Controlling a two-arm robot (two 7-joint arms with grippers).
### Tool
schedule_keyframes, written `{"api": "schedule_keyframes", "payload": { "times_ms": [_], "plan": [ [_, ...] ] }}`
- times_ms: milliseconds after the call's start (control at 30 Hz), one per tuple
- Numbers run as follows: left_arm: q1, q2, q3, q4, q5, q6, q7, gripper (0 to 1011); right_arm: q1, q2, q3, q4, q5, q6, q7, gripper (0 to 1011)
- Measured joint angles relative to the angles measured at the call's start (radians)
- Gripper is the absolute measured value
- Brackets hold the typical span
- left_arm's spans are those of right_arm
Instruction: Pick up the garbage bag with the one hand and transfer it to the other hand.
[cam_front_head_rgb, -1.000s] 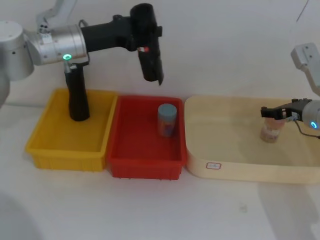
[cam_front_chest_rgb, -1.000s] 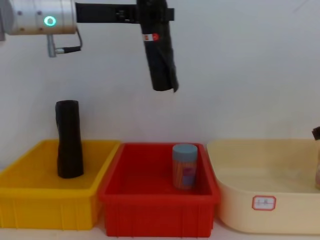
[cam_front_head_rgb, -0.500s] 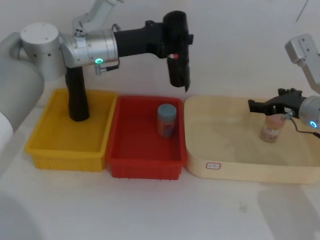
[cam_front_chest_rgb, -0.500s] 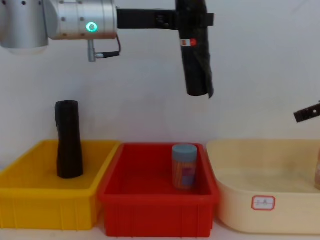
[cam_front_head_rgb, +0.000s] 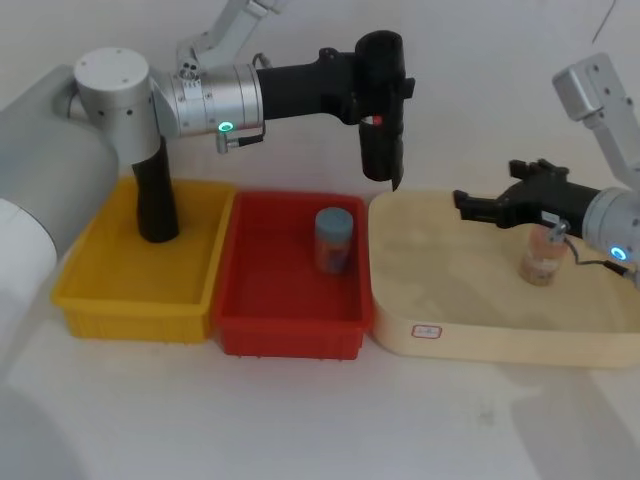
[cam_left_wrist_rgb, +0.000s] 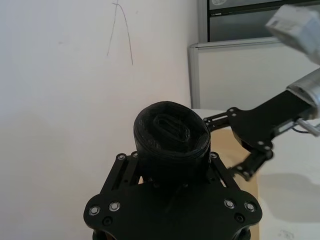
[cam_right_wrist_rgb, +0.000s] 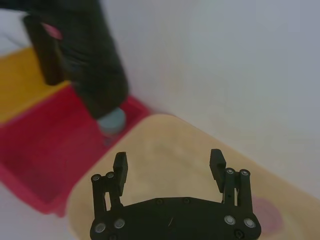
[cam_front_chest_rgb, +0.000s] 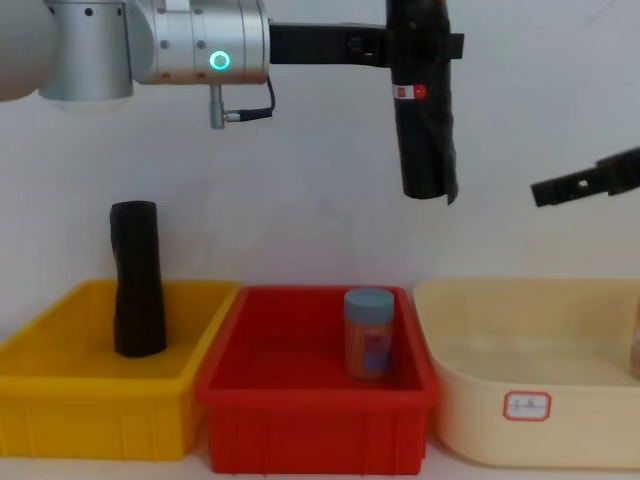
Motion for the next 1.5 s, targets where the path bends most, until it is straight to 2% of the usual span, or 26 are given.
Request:
{"api": "schedule_keyframes", "payload": {
  "times_ms": [267, 400, 567, 867, 1067, 1233, 1500],
  "plan": [
    [-0.005, -0.012, 0.004, 0.012, 0.004, -0.007, -0.002, 391, -0.011, 0.015, -0.013, -0.032, 0.028, -0.044, 0.059, 1000],
    [-0.006, -0.015, 0.005, 0.016, 0.005, -0.008, -0.003, 390, -0.009, 0.014, -0.02, -0.034, 0.03, -0.055, 0.063, 1000],
    [-0.007, -0.018, 0.006, 0.019, 0.006, -0.01, -0.004, 390, 0.003, 0.0, -0.031, -0.027, 0.026, -0.064, 0.048, 1001],
    [-0.008, -0.021, 0.007, 0.022, 0.007, -0.011, -0.004, 390, 0.046, -0.042, -0.049, 0.031, 0.01, -0.09, 0.004, 1000],
    [-0.009, -0.022, 0.007, 0.023, 0.007, -0.012, -0.005, 390, 0.064, -0.056, -0.057, 0.053, 0.009, -0.11, -0.003, 1001],
    [-0.009, -0.022, 0.008, 0.024, 0.007, -0.012, -0.005, 390, 0.074, -0.056, -0.066, 0.059, 0.011, -0.135, 0.007, 1001],
    [-0.009, -0.023, 0.008, 0.025, 0.007, -0.013, -0.005, 390, 0.084, -0.033, -0.082, 0.056, 0.027, -0.195, 0.067, 1001]
  ]
}}
